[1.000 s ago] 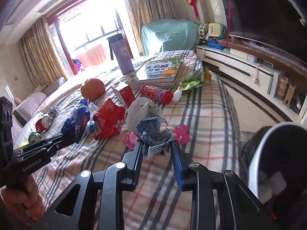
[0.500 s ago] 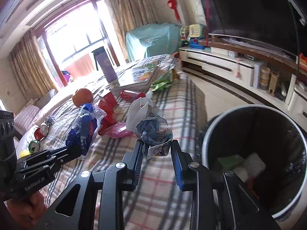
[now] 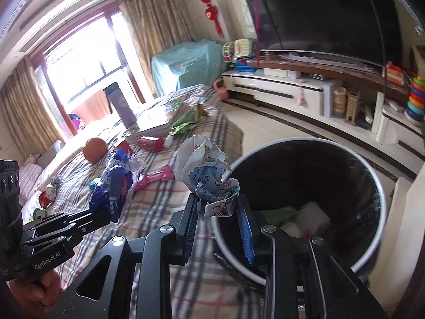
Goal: Collect trash
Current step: 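Carry the blue bag and white paper over the bin and open both tools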
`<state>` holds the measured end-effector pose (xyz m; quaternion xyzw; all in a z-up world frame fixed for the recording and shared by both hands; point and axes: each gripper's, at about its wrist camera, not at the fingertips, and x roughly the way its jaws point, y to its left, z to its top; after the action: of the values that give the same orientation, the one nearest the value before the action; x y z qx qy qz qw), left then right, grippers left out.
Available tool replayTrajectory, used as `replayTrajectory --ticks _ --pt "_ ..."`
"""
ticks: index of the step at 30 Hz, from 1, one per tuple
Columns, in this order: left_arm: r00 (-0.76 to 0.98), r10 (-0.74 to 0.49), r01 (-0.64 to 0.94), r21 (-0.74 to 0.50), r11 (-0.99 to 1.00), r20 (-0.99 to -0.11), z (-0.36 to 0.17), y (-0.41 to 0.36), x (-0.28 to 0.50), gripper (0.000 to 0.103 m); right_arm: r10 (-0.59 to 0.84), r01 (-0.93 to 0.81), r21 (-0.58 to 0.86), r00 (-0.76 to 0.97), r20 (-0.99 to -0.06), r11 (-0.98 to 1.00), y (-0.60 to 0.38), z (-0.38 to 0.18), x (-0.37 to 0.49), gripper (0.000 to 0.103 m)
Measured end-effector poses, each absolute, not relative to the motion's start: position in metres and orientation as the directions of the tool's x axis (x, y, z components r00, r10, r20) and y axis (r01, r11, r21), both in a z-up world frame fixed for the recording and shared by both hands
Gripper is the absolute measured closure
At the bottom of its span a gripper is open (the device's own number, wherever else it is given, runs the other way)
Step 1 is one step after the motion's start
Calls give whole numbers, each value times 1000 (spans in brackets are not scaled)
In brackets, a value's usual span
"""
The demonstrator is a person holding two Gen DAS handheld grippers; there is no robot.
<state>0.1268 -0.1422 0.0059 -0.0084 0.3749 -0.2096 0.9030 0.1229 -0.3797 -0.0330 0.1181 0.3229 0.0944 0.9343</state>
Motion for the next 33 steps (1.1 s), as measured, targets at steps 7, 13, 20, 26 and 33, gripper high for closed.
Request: replayTrajectory --ticks 7,13,20,26,33 --pt "611 -415 426 -162 890 -674 9 -169 125 90 210 -38 291 782 -586 956 -408 -36 114 73" --pt "590 -438 463 -161 872 -678 10 -189 125 90 187 -9 290 784 -592 957 -421 -37 108 73" --pt "563 -460 504 -155 849 -687 9 -210 127 90 160 28 294 788 -594 955 -439 -37 104 73" --pt "541 -479 536 -155 830 -692 10 -228 128 90 142 50 293 789 -597 955 -450 -36 102 73" --pt "519 -506 572 -160 804 -689 15 -246 130 90 131 72 299 787 -603 951 -461 -37 104 73"
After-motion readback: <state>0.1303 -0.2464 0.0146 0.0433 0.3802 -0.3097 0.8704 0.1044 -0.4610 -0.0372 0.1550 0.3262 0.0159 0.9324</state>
